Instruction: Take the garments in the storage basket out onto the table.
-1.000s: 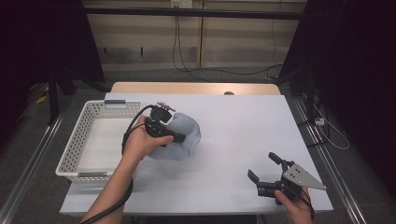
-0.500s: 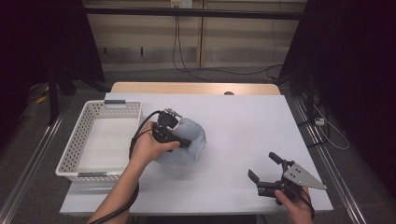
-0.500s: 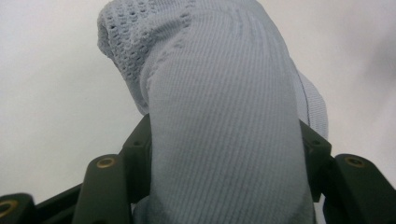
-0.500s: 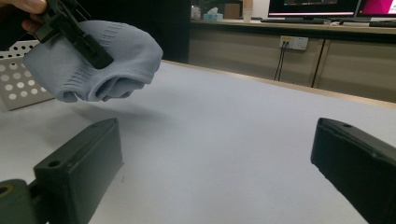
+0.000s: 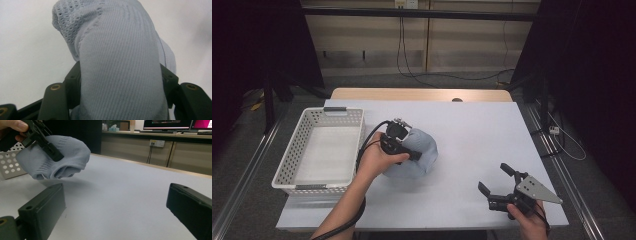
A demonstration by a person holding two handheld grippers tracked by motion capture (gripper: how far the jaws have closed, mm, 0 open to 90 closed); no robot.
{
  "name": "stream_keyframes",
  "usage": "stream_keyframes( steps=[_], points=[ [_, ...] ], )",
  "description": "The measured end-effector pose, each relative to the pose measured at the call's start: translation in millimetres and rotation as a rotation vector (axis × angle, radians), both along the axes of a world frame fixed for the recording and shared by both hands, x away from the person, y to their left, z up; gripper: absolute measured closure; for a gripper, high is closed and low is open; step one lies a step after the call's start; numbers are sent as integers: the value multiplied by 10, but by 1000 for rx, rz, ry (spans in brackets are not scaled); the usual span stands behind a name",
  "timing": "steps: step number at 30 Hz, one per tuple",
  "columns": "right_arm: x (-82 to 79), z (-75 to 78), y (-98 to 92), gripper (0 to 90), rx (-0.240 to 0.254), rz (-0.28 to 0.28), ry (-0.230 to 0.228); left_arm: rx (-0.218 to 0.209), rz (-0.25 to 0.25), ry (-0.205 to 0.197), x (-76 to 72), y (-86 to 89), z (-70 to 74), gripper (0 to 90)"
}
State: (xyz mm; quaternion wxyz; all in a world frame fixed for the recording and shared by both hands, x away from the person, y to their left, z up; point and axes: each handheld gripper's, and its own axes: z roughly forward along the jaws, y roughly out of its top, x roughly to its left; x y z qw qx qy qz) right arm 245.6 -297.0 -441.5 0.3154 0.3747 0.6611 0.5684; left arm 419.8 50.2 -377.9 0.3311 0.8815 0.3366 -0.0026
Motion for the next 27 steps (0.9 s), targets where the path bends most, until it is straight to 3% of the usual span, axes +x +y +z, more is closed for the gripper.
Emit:
stream_keyframes(
  steps=[27],
  points=[
    [-17,-6,-6,16,0,-3,4,-4,-23,0,-41,-174,-64,380]
  ],
)
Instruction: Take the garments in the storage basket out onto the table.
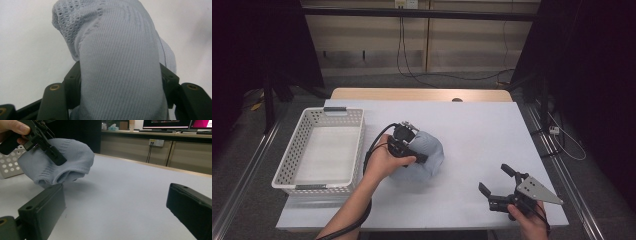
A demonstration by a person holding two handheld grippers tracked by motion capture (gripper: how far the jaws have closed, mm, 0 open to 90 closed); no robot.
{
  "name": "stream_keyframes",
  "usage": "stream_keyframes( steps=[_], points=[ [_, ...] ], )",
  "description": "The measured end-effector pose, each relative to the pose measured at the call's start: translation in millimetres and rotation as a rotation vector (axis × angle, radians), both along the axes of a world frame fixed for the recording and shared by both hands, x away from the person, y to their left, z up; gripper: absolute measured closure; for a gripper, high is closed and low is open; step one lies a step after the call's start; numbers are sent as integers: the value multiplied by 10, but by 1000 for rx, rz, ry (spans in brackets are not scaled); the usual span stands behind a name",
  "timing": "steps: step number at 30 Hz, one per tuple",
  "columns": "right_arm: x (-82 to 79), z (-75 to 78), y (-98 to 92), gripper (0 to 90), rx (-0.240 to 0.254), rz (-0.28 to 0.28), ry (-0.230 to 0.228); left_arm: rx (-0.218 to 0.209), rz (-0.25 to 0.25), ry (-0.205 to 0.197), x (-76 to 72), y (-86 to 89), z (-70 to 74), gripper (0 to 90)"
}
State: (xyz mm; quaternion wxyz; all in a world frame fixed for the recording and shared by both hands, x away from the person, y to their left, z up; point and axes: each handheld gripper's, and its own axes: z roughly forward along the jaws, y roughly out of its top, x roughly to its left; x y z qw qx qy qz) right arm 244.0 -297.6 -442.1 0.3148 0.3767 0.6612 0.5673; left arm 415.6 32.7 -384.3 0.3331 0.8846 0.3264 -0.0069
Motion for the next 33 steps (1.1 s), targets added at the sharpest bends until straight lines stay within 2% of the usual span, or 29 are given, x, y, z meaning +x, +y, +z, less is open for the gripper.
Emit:
stream_keyframes(
  steps=[9,23,33],
  points=[
    [0,0,2,16,-3,3,1,12,-20,-3,-19,-68,-37,380],
    [-3,-3,-2,16,-6,2,3,4,-24,-4,-40,-141,-67,378],
    [0,-5,5,16,-10,4,3,16,-48,-17,-57,-230,-83,374]
  ],
)
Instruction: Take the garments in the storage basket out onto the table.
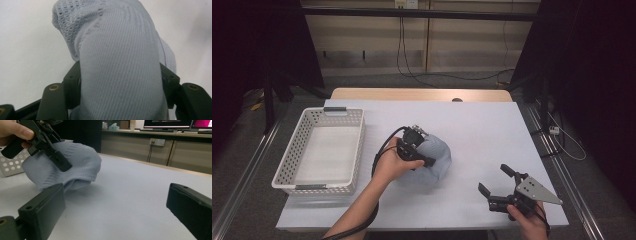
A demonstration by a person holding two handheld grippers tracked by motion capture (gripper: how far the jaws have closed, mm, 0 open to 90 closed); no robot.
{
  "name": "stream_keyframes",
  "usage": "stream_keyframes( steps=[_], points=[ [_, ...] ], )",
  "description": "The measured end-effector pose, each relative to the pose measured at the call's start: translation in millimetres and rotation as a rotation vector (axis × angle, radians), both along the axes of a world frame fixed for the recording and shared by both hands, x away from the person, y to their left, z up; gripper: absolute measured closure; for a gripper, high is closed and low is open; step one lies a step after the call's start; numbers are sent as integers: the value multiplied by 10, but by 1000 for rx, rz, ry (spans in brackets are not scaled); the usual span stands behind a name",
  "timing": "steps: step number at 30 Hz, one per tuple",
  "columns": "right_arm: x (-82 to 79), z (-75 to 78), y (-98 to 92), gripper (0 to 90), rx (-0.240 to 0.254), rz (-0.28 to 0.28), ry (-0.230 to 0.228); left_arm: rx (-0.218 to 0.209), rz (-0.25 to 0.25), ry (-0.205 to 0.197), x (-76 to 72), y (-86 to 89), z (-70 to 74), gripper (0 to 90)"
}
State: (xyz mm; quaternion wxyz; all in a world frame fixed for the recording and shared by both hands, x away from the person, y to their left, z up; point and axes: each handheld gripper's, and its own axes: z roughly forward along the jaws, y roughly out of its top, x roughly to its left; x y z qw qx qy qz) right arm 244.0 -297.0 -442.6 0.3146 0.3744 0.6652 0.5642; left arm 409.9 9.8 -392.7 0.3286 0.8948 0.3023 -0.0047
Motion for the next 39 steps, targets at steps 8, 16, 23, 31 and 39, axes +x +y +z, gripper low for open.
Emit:
stream_keyframes(
  steps=[8,16,23,31,39],
  points=[
    [7,-5,4,16,-1,5,4,-5,-18,-21,-19,-84,-16,369],
    [9,-8,7,16,-7,5,8,-66,-6,-105,26,-68,-60,188],
    [24,-16,18,14,-11,12,25,-90,66,-68,34,102,38,146],
    [99,-26,63,10,-35,14,71,-101,140,-115,7,394,89,120],
    [231,-2,235,16,-81,38,109,-87,154,-158,-44,567,162,104]
  ],
)
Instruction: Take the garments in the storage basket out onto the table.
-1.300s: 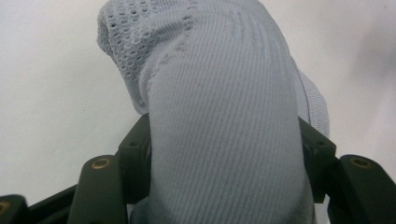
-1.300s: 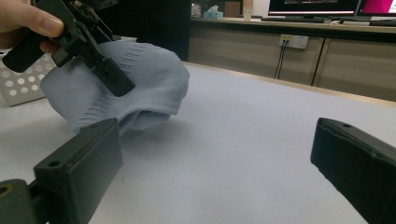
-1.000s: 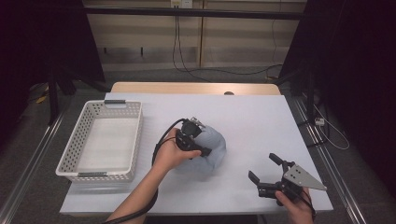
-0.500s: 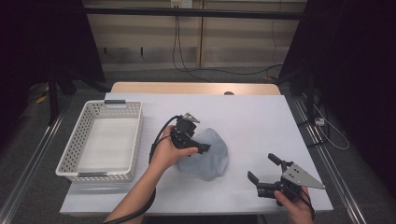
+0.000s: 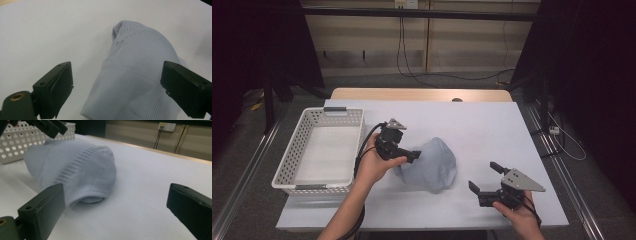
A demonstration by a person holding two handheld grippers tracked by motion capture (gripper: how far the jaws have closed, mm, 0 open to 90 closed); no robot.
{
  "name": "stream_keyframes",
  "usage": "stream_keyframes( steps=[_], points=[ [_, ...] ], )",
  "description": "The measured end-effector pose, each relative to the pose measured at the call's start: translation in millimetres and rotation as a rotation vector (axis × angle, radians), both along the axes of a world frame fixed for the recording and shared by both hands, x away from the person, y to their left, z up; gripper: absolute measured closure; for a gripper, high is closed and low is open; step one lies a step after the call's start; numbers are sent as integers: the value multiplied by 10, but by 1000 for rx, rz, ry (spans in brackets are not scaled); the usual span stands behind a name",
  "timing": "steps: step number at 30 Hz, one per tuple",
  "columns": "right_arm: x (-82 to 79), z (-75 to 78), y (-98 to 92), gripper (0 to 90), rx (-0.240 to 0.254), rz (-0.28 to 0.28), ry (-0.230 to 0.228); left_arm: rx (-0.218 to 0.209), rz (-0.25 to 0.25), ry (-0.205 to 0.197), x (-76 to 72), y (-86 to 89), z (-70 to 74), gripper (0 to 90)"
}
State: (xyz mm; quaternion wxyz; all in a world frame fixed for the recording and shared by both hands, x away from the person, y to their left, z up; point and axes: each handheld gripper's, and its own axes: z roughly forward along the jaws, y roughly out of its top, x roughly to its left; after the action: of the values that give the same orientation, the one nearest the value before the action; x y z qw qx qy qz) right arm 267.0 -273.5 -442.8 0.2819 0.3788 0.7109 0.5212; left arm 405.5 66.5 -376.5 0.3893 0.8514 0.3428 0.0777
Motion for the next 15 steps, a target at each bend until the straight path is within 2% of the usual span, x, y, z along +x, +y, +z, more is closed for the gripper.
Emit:
stream_keyframes(
  steps=[2,5,7,9,15],
  points=[
    [41,3,55,33,-11,14,19,-8,8,-1,3,42,-7,101],
    [101,-9,130,52,-22,33,43,16,19,6,15,95,-15,98],
    [146,-20,176,67,-26,43,59,14,25,15,20,126,-22,97],
    [203,-26,224,102,-35,60,77,26,32,7,21,149,-18,97],
    [400,-22,386,160,-13,93,114,25,38,-8,16,207,16,97]
  ],
)
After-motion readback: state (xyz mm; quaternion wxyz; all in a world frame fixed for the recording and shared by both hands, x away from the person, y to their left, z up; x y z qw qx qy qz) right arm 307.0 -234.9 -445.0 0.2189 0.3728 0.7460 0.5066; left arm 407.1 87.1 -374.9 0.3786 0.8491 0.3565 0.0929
